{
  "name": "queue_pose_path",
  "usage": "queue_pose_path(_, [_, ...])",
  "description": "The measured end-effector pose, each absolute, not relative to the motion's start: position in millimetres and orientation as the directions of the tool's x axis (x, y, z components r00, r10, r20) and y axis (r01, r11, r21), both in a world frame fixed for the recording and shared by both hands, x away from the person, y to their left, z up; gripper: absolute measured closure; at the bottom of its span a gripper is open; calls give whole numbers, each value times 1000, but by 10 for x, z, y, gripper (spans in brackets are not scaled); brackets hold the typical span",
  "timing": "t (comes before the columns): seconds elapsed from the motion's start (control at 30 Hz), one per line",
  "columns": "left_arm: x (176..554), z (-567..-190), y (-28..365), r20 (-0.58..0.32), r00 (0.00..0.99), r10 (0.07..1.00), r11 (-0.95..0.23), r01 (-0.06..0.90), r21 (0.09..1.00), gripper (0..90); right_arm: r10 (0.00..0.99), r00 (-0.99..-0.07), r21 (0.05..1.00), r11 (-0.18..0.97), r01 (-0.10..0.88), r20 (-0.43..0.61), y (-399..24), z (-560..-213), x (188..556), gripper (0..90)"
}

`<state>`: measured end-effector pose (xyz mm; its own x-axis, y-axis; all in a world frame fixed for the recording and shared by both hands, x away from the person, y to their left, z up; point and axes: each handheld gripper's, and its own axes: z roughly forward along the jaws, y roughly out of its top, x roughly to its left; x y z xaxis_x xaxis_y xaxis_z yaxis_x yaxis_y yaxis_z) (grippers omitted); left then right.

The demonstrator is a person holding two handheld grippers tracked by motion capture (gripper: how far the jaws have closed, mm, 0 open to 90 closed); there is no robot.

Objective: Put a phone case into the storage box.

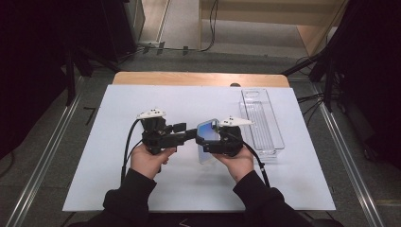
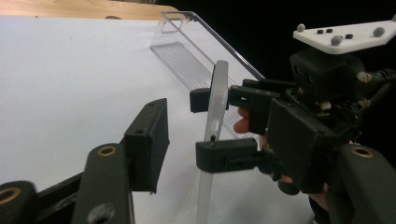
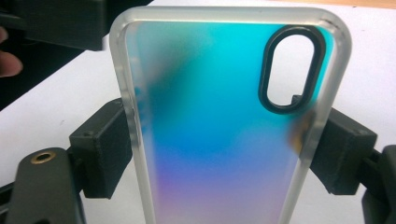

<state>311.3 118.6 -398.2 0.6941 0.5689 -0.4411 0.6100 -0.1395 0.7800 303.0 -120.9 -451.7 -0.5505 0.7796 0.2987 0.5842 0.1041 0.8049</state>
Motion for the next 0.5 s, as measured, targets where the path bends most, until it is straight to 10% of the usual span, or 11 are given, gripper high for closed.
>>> queue_pose_path(0.5, [3074,-4218,1322,-438,763,476,-310,612,728,315,783,-549,808,103,580,294,-1323,-4472,3030,158])
